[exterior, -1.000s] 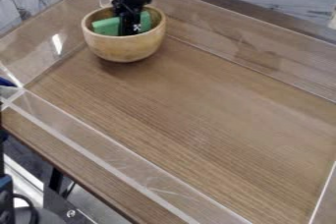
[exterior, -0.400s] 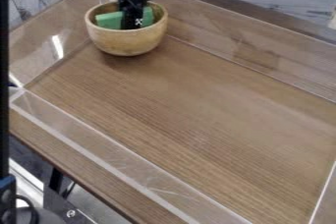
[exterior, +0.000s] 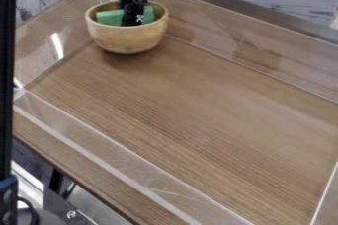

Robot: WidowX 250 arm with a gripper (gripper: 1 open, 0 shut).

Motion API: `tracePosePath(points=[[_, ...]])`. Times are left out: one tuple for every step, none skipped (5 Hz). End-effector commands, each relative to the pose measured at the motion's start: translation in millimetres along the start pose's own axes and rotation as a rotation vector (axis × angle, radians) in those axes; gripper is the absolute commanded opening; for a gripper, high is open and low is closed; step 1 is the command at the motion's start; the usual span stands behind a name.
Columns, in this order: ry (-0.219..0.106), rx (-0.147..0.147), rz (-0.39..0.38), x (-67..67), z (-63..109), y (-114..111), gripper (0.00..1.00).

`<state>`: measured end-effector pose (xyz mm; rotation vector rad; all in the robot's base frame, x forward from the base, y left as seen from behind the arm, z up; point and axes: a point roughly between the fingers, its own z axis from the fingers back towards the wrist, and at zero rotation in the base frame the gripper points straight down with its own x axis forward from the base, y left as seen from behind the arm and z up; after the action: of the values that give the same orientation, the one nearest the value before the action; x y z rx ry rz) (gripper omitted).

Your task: Put the green block in the brown bowl

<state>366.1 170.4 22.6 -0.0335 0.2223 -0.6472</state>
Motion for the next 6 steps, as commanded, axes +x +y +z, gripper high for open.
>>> tracePosePath(points=[[0.002, -0.052, 0.009, 12.9, -25.9, 3.6, 0.0], [0.024, -0.104, -0.014, 13.1, -30.4, 0.3, 0.0], [-0.02, -0.097, -0.039, 16.9, -33.0, -1.8, 0.0], [-0.061, -0.091, -0.063, 22.4, -30.3, -2.3, 0.0], [-0.09, -0.104, -0.068, 21.9, -28.5, -6.2, 0.0], [-0.119, -0.117, -0.073, 20.7, -25.1, -10.5, 0.0]])
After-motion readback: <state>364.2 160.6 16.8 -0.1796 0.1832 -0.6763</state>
